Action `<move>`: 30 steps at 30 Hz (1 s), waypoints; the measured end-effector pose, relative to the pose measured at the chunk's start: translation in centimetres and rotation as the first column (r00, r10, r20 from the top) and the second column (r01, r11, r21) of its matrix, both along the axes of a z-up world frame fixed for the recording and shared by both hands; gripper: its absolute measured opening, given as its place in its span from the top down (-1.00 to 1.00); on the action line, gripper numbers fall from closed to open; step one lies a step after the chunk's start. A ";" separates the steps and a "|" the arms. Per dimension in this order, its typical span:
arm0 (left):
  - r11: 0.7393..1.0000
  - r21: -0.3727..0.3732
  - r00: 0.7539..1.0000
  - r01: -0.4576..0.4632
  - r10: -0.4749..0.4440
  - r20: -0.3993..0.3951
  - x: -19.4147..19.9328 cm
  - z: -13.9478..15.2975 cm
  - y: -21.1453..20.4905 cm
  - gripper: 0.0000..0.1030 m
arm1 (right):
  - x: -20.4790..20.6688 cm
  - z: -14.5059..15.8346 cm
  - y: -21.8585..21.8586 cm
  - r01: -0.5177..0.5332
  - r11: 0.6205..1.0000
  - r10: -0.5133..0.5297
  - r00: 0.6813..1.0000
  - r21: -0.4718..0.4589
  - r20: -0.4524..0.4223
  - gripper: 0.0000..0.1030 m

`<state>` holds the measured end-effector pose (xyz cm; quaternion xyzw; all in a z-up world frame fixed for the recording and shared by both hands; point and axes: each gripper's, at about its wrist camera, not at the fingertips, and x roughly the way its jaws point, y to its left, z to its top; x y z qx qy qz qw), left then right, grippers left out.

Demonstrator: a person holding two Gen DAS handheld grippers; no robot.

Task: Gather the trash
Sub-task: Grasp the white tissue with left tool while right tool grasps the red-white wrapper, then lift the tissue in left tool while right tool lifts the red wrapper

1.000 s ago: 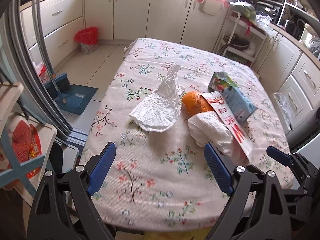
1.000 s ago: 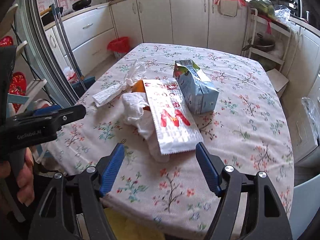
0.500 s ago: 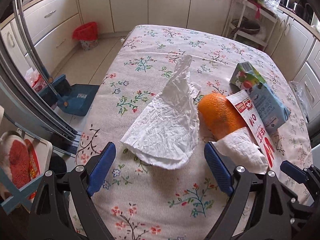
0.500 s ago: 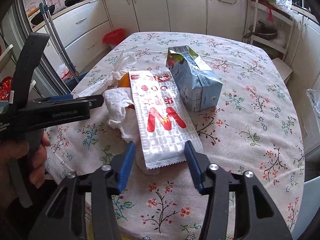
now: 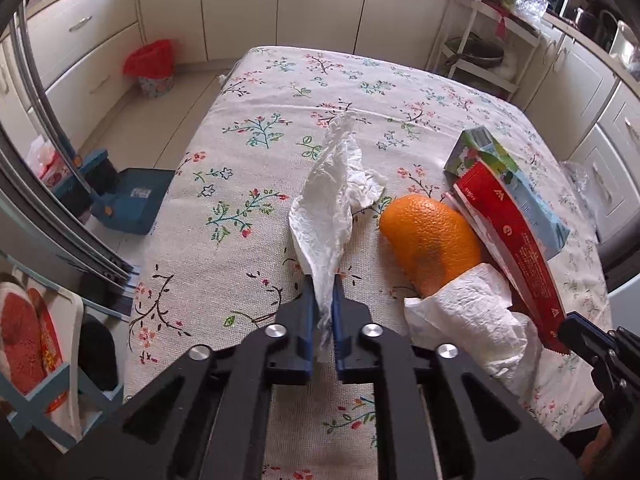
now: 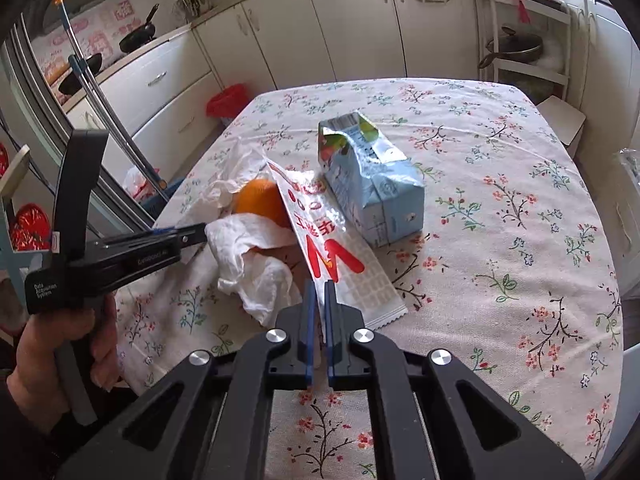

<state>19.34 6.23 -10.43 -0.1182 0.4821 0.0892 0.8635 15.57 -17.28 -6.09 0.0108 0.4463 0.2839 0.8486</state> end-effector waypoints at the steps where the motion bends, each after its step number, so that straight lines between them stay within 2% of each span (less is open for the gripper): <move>1: 1.000 -0.005 1.000 -0.002 0.002 0.010 -0.1 0.3 0.1 0.92 | 0.0 0.2 -0.2 0.004 1.000 -0.004 1.000 0.010 0.002 0.93; 8: 0.998 -0.057 0.992 -0.023 0.030 0.126 -3.1 3.8 0.8 0.92 | 0.3 1.7 -2.2 0.030 0.991 -0.031 1.000 0.132 0.002 0.93; 12: 0.998 -0.066 0.988 -0.018 0.028 0.153 -4.5 4.7 0.6 0.92 | 0.3 2.5 -3.3 0.042 0.979 -0.041 0.999 0.198 -0.007 0.93; 15: 0.997 -0.073 0.987 -0.012 0.023 0.157 -5.3 4.8 0.4 0.92 | 0.1 2.7 -3.9 0.054 0.974 -0.052 0.999 0.218 -0.015 0.93; 19: 0.997 -0.073 0.988 -0.002 0.013 0.152 -6.3 4.7 -0.3 0.92 | 0.2 1.8 -3.0 0.016 0.982 -0.007 0.999 0.189 -0.047 0.92; 20: 0.997 -0.074 0.988 0.000 0.011 0.151 -6.4 4.6 -0.4 0.92 | 0.2 1.6 -2.7 0.003 0.982 0.007 0.999 0.187 -0.054 0.85; 22: 0.997 -0.076 0.989 0.004 0.008 0.149 -6.7 4.5 -0.6 0.92 | -0.2 1.4 -1.5 -0.023 0.987 0.030 0.999 0.157 -0.039 -0.28; 23: 0.997 -0.075 0.989 0.007 0.005 0.148 -6.9 4.5 -0.7 0.92 | -0.6 1.4 -0.9 -0.037 0.990 0.039 0.999 0.135 -0.014 -0.39; 25: 0.997 -0.076 0.989 0.009 0.002 0.146 -7.0 4.4 -0.8 0.92 | -1.2 1.3 0.6 -0.075 0.994 0.074 0.997 0.074 0.024 -0.39; 29: 0.997 -0.073 0.990 0.017 -0.007 0.144 -7.6 4.2 -1.1 0.92 | -1.8 0.0 3.6 -0.109 0.988 0.119 0.989 -0.109 0.091 -0.36; 30: 0.997 -0.070 0.989 0.019 -0.009 0.145 -7.7 4.3 -1.2 0.92 | -1.6 -0.5 3.9 -0.105 0.987 0.116 0.990 -0.125 0.082 -0.07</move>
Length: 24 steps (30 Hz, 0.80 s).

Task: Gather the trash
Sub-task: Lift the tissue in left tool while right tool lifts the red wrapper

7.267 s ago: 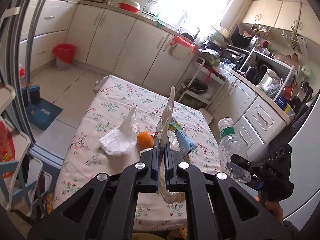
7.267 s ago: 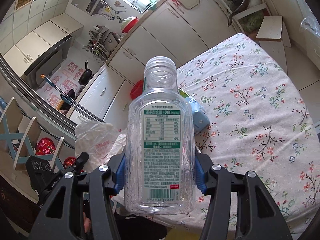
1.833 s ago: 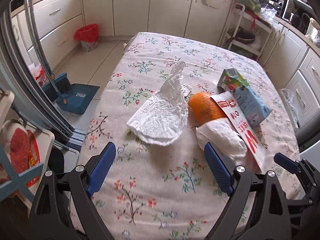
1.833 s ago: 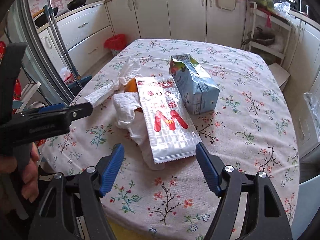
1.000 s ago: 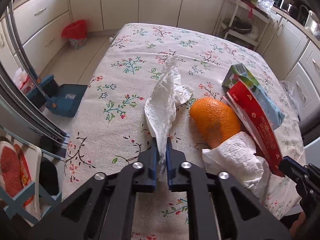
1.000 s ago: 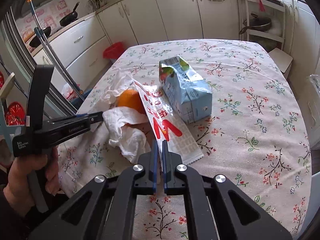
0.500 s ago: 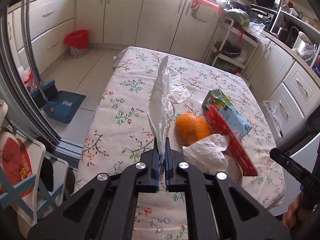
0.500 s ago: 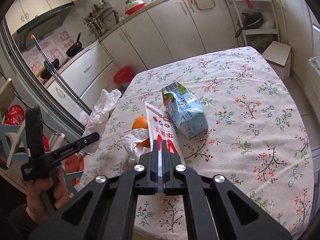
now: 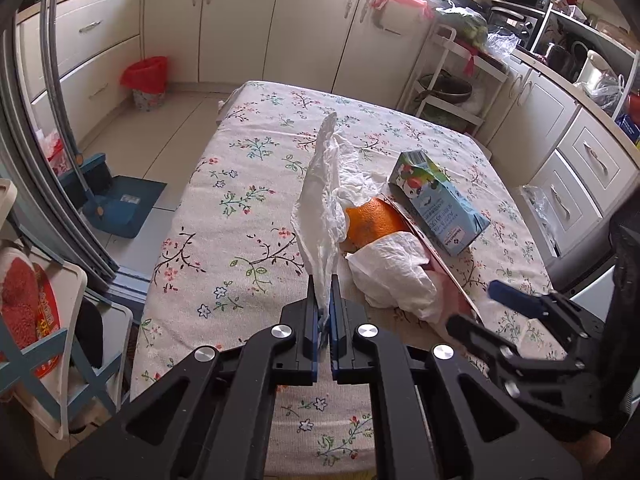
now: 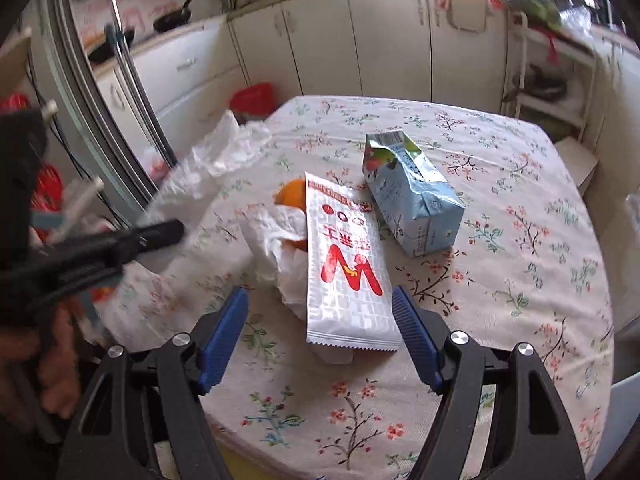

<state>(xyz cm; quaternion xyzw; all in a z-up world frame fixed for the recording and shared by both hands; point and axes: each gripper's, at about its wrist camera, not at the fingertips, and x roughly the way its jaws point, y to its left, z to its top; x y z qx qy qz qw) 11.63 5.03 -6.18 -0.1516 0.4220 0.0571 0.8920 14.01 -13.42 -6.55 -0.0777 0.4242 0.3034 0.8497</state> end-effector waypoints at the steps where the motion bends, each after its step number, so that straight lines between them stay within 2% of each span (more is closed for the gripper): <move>1: 1.000 0.002 1.000 0.001 -0.001 0.001 -0.1 0.0 -0.1 0.92 | 0.4 -0.4 -0.1 0.012 1.000 -0.012 1.000 0.001 -0.029 0.37; 2: 1.000 0.002 1.000 0.001 -0.001 0.004 -0.2 0.1 -0.1 0.92 | 0.7 -0.7 -0.8 0.030 0.999 -0.029 0.998 0.018 -0.053 0.53; 3: 1.000 0.001 1.000 0.001 -0.001 0.007 -0.3 0.2 -0.2 0.92 | 1.0 -0.8 -1.4 0.052 0.998 -0.049 0.996 0.039 -0.070 0.77; 4: 1.000 -0.001 1.000 0.002 -0.002 0.009 -0.4 0.2 -0.2 0.92 | 1.3 -0.6 -2.1 0.074 0.995 -0.069 0.995 0.062 -0.077 0.90; 11: 1.000 -0.004 1.000 0.009 -0.009 0.027 -1.4 0.6 -0.7 0.92 | 1.0 1.5 -6.4 0.159 0.958 -0.141 0.986 0.239 -0.092 0.94; 17: 1.000 -0.010 0.998 0.020 -0.020 0.060 -3.2 1.0 -1.5 0.92 | -0.1 3.8 -8.1 0.173 0.924 -0.159 0.985 0.342 -0.070 0.94; 20: 1.000 -0.011 0.998 0.023 -0.022 0.061 -4.1 1.0 -1.8 0.92 | -0.6 4.1 -9.0 0.182 0.916 -0.169 0.983 0.358 -0.069 0.94; 24: 1.000 -0.021 0.998 0.021 -0.020 0.056 -5.0 0.7 -2.2 0.92 | -0.2 2.9 -8.6 0.180 0.934 -0.152 0.982 0.310 -0.113 0.94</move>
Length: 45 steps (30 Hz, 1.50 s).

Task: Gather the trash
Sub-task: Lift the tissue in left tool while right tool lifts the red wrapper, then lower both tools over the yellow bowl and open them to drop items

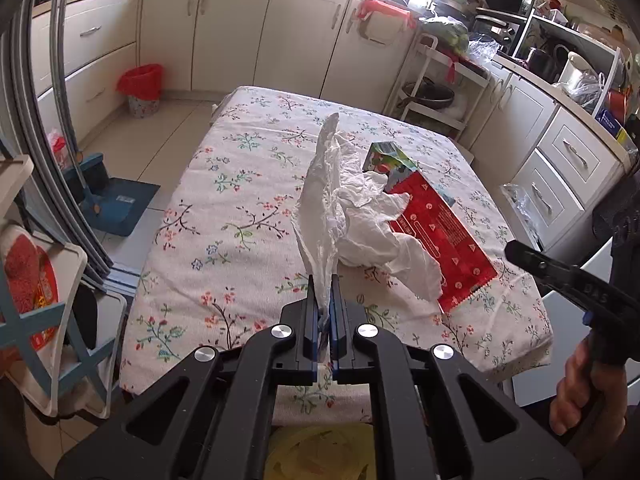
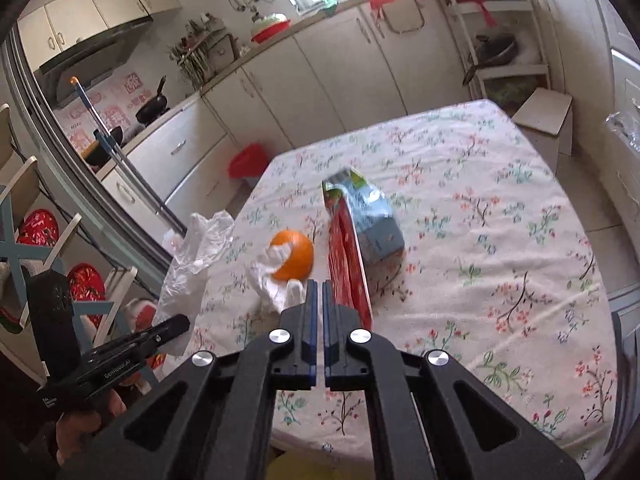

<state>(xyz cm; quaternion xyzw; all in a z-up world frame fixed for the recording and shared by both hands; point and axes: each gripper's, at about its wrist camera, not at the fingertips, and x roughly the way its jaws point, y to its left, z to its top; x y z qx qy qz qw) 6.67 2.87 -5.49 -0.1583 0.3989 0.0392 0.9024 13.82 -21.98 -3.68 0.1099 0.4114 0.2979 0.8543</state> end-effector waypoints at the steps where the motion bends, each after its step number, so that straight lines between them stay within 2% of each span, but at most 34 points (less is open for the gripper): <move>1: 1.000 0.000 1.000 0.001 -0.001 0.000 -0.1 0.0 0.0 0.92 | 0.0 -0.3 0.1 0.008 1.000 -0.008 1.000 -0.021 -0.005 0.85; 2: 1.000 0.001 1.000 0.004 -0.004 -0.001 -0.2 -0.1 -0.1 0.92 | 0.3 -0.7 0.1 0.020 0.999 -0.021 1.000 -0.045 -0.016 0.64; 3: 1.000 0.001 1.000 0.007 -0.007 -0.002 -0.3 -0.1 -0.2 0.92 | 0.5 -1.0 0.0 0.048 0.997 -0.050 0.999 -0.064 -0.020 -0.10; 4: 1.000 0.001 1.000 0.009 -0.009 -0.003 -0.3 -0.2 -0.2 0.92 | 0.6 -1.3 -0.2 0.076 0.994 -0.077 0.997 -0.073 -0.015 -0.46; 8: 1.000 -0.005 1.000 0.015 -0.015 -0.006 0.0 -0.4 -0.1 0.92 | 2.8 -3.2 0.2 0.075 0.996 -0.080 0.992 -0.051 -0.098 -0.31; 9: 1.000 -0.006 1.000 0.015 -0.015 -0.004 0.0 -0.3 -0.1 0.92 | 3.1 -3.8 0.6 0.060 0.997 -0.066 0.991 -0.047 -0.118 -0.20; 10: 1.000 -0.006 1.000 0.015 -0.015 -0.004 0.0 -0.3 -0.1 0.92 | 3.3 -4.2 1.1 0.041 0.998 -0.047 0.990 -0.042 -0.136 0.00; 11: 1.000 -0.006 1.000 0.015 -0.016 -0.002 0.1 -0.3 -0.1 0.92 | 3.4 -4.5 1.4 0.022 0.999 -0.027 0.989 -0.036 -0.145 0.12; 13: 1.000 -0.007 1.000 0.014 -0.014 0.000 0.1 -0.2 0.0 0.92 | 3.2 -4.4 2.2 -0.002 0.999 -0.003 0.992 -0.044 -0.128 0.92; 19: 1.000 -0.019 1.000 -0.002 0.002 0.023 -0.6 0.2 0.4 0.92 | 0.9 -0.3 1.1 0.032 0.999 -0.030 0.998 -0.031 0.057 0.97; 24: 0.999 -0.033 0.999 -0.016 0.017 0.043 -1.9 0.4 0.8 0.92 | -0.8 1.7 -1.4 0.054 0.998 -0.058 0.994 0.046 0.093 0.97; 28: 0.999 -0.041 0.999 -0.023 0.024 0.041 -2.9 0.3 1.0 0.92 | -2.2 2.3 -3.0 0.054 0.992 -0.062 0.995 0.112 0.075 0.97; 32: 0.999 -0.042 0.999 -0.019 0.021 0.035 -4.1 0.1 0.8 0.92 | -4.3 1.6 -3.5 0.036 0.989 -0.042 0.999 0.146 0.035 0.97; 40: 0.999 -0.044 1.000 0.005 -0.005 0.003 -7.5 -0.8 -0.5 0.92 | -9.8 -0.1 -3.3 -0.035 0.991 0.038 0.999 0.132 -0.025 0.97; 45: 0.998 -0.043 0.997 0.052 -0.054 -0.050 -9.5 -2.2 -2.2 0.92 | -12.4 -1.5 -2.5 -0.082 0.991 0.090 0.993 0.103 -0.079 0.97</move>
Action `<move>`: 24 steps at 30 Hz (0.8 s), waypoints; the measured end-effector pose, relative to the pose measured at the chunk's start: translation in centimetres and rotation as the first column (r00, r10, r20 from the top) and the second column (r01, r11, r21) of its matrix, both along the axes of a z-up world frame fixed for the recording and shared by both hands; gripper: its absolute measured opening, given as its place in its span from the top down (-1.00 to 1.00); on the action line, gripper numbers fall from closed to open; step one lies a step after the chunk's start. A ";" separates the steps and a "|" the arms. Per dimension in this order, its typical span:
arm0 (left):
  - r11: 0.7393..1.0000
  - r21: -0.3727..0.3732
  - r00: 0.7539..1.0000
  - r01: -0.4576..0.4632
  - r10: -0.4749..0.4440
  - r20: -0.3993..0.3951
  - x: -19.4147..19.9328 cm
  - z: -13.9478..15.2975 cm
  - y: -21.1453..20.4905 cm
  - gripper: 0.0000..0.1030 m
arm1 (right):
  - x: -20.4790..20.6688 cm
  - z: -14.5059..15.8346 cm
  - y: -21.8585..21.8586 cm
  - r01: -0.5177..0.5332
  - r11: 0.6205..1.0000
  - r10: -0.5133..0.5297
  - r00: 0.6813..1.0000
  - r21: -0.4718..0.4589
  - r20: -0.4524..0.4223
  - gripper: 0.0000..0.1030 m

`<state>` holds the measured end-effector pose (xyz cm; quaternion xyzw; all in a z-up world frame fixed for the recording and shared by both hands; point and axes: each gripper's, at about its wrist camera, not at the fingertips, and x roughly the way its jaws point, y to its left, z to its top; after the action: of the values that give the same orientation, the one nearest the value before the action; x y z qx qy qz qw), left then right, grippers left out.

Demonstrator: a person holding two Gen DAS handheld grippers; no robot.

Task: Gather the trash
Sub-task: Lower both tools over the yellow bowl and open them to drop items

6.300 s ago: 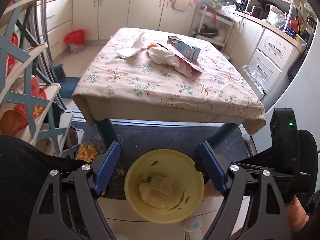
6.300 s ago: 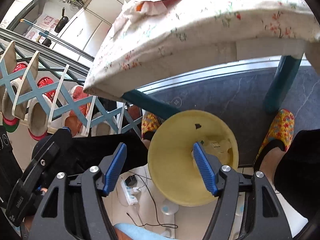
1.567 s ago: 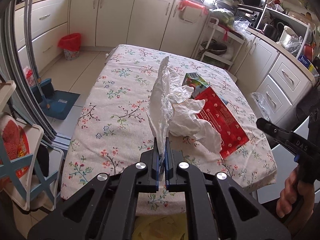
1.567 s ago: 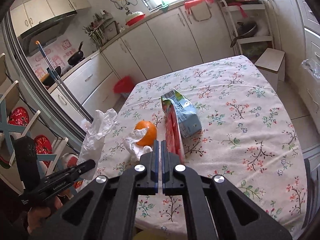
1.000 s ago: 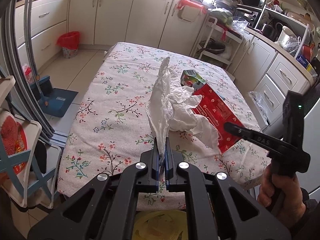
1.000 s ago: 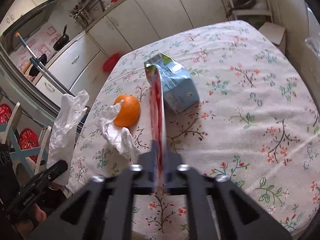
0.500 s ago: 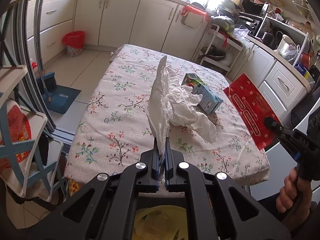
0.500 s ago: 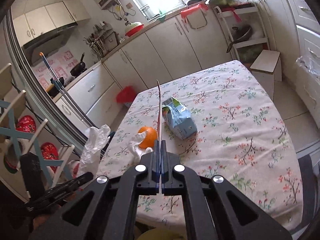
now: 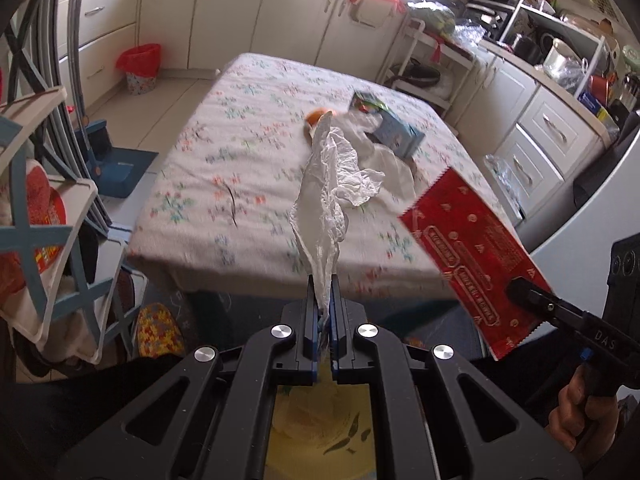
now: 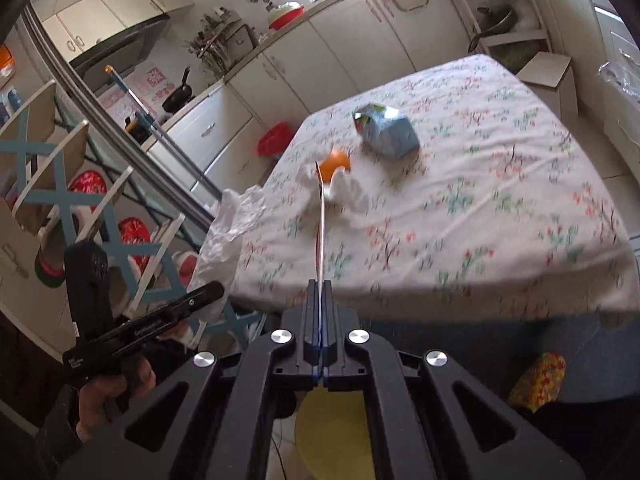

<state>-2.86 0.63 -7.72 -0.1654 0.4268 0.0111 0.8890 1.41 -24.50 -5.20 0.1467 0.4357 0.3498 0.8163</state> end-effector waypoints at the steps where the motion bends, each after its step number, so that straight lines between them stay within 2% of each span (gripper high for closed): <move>1: 1.000 0.002 1.000 0.010 -0.010 -0.010 -0.3 -0.2 -0.5 0.92 | -0.5 -0.3 0.2 -0.011 1.000 0.011 1.000 -0.010 -0.011 0.97; 9: 0.990 0.035 0.983 0.138 -0.132 -0.128 -2.1 -2.9 -4.6 0.92 | -2.6 -3.8 1.1 -0.081 0.994 0.068 0.984 -0.070 -0.167 0.97; 22: 0.964 0.061 0.939 0.257 -0.235 -0.249 -3.6 -5.4 -8.1 0.92 | -5.2 -6.2 2.4 -0.169 0.975 0.127 0.956 -0.144 -0.265 0.96; 24: 0.959 0.058 0.927 0.277 -0.251 -0.279 -3.8 -6.0 -8.4 0.92 | -5.4 -6.6 2.6 -0.185 0.970 0.136 0.950 -0.157 -0.281 0.97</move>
<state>-6.66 -7.75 -13.68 -0.0603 0.5606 -0.0657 0.8233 -4.04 -21.87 -11.78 0.0818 0.5825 0.3511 0.7285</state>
